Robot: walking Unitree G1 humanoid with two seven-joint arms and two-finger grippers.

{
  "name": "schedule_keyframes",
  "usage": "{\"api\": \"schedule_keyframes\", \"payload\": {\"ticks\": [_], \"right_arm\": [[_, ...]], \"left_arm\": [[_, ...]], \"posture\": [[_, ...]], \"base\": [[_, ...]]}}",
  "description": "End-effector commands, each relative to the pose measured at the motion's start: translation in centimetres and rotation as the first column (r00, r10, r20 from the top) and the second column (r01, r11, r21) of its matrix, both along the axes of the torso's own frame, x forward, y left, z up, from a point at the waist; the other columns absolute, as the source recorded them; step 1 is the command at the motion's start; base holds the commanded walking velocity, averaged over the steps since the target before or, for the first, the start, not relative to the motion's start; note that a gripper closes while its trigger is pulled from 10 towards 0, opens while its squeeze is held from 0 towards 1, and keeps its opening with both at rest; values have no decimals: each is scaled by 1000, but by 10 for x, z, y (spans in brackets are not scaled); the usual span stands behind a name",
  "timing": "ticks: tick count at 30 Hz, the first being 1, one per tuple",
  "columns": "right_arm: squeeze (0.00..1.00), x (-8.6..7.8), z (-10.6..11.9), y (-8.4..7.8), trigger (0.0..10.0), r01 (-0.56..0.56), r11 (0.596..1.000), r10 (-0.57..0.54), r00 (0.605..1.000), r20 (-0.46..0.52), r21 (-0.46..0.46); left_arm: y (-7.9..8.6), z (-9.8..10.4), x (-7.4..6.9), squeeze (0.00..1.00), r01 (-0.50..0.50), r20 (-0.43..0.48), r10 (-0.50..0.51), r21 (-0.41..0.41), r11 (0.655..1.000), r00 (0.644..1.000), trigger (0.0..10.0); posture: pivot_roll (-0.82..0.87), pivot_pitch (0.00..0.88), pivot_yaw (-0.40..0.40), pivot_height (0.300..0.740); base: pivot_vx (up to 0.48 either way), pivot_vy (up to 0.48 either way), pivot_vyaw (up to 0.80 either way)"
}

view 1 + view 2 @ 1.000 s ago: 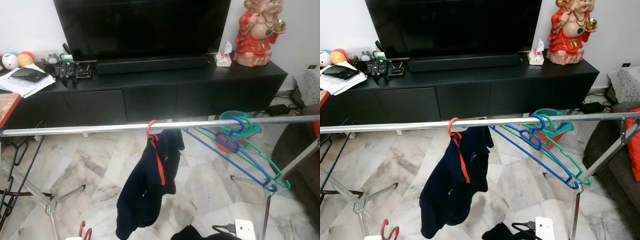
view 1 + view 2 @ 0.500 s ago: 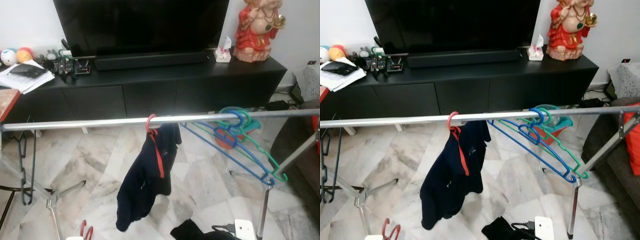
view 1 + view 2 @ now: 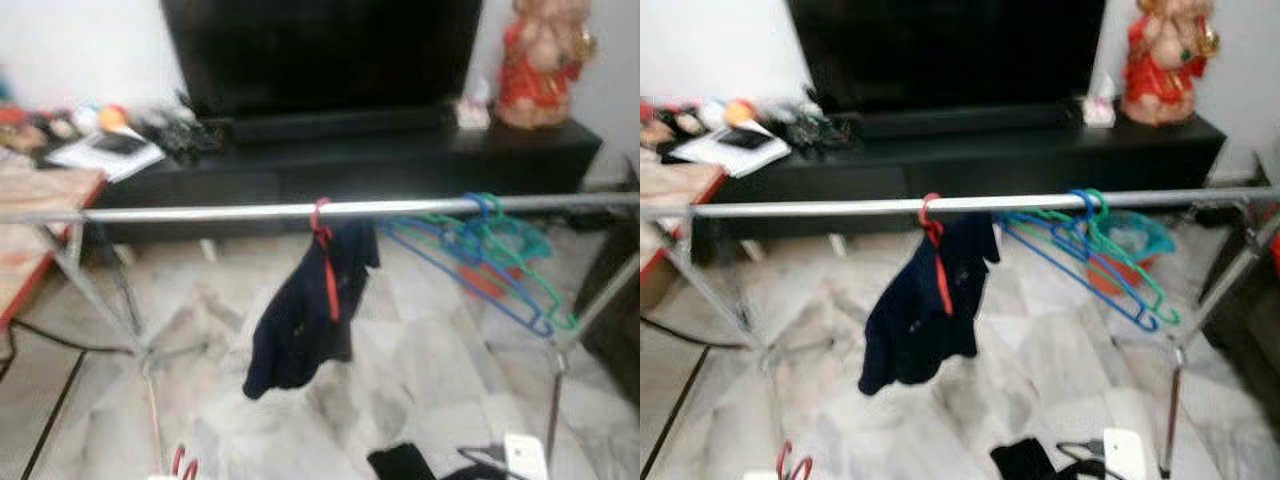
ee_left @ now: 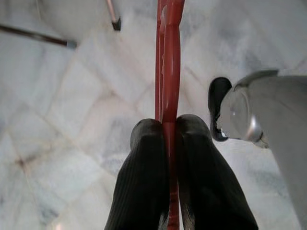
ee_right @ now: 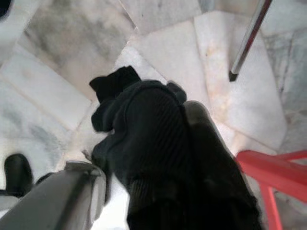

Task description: Hang hanger

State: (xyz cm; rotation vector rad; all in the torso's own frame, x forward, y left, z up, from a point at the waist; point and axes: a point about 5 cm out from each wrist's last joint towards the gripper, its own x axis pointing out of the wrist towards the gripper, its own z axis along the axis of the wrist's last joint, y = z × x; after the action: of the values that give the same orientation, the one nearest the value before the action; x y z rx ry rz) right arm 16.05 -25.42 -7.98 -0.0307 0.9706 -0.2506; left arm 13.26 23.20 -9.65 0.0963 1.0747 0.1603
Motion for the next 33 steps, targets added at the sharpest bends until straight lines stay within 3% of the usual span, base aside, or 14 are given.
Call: {"api": "schedule_keyframes", "payload": {"ticks": [1,5,11,33], "right_arm": [[0,0,-1,1,10000,10,1000,-10,1000,-2,13],[0,0,3,-9,10000,22,1000,-22,1000,1,5],[0,0,-1,2,10000,18,1000,-18,1000,1,14],[0,14,4,8,10000,27,999,-28,998,53,23]], "left_arm": [[3,1,0,0,8,-4,-7,17,1000,1000,10000],[4,1,0,0,8,-4,-8,17,1000,1000,10000],[4,1,1,0,7,-3,-7,17,1000,1000,10000],[3,2,3,0,5,2,-6,17,1000,1000,10000]], "posture": [[-69,0,7,740],[-69,0,7,740],[-62,0,3,740],[-56,0,5,740]], "base": [[-307,0,0],[-307,0,0],[-309,0,0],[-308,0,0]]}}
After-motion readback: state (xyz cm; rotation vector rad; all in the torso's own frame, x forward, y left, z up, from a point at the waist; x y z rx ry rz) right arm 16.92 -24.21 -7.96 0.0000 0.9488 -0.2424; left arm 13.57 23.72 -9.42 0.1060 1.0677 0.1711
